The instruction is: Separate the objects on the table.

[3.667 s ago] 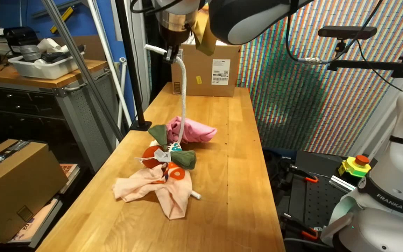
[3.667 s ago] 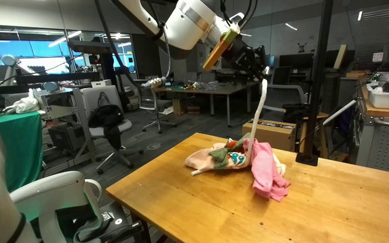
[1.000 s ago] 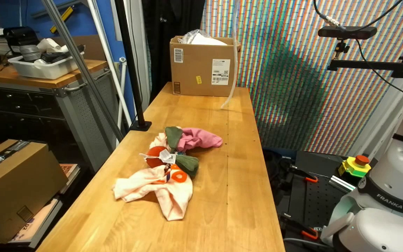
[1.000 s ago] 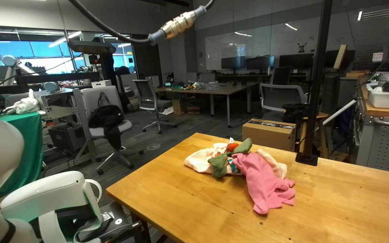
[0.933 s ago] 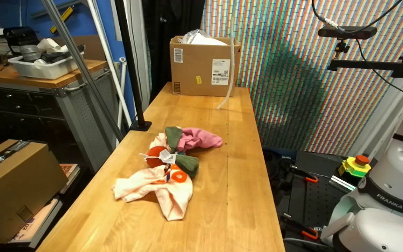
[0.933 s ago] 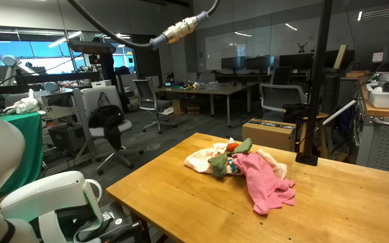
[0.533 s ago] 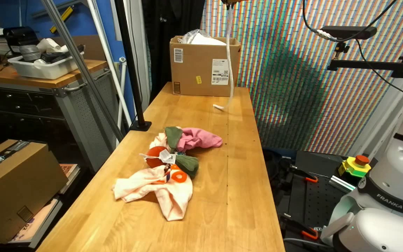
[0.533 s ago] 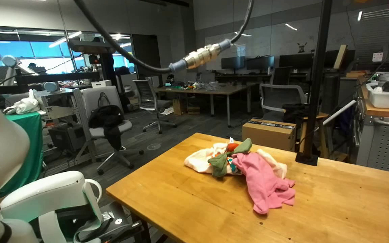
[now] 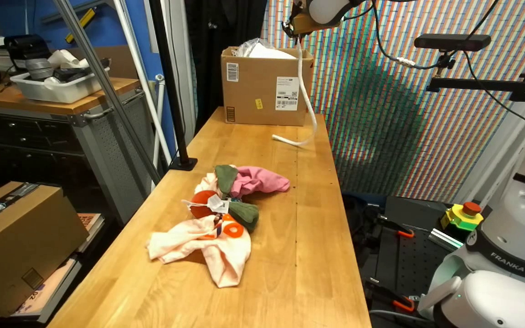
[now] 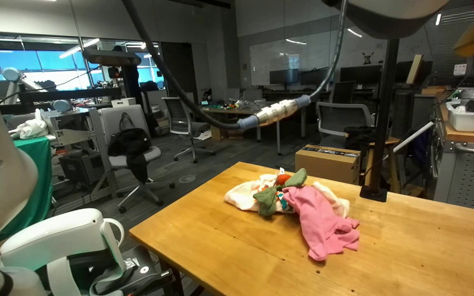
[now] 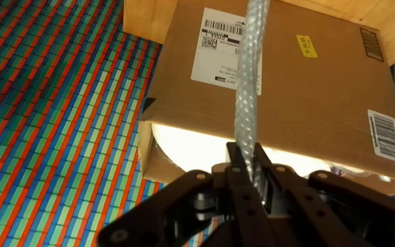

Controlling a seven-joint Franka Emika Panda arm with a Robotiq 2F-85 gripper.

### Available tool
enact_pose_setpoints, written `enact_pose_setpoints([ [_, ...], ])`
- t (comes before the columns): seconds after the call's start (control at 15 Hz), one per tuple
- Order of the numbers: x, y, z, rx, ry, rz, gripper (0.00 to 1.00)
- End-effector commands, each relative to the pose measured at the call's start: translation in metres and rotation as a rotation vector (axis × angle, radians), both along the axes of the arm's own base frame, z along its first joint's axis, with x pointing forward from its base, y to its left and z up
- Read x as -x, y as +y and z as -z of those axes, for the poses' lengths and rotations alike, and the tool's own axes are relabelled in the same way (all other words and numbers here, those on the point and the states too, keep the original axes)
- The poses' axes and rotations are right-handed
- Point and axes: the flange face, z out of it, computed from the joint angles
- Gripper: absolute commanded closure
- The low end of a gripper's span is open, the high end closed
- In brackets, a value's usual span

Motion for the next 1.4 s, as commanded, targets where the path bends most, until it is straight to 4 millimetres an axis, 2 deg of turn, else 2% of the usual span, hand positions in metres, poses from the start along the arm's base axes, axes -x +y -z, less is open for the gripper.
enact_pose_setpoints([
  [0.0, -0.016, -0.006, 0.021, -0.040, 0.033, -0.032, 0.97],
  [0.53, -0.030, -0.010, 0.090, -0.135, 0.135, -0.075, 0.97],
  [0.73, -0.022, -0.016, 0.117, -0.156, 0.181, -0.080, 0.97],
  [1.0, -0.013, -0.039, 0.158, -0.132, 0.269, -0.030, 0.97],
  [1.2, -0.021, -0.059, 0.186, -0.125, 0.311, 0.021, 0.97],
  [1.33, -0.024, -0.065, 0.207, -0.124, 0.339, 0.032, 0.97],
])
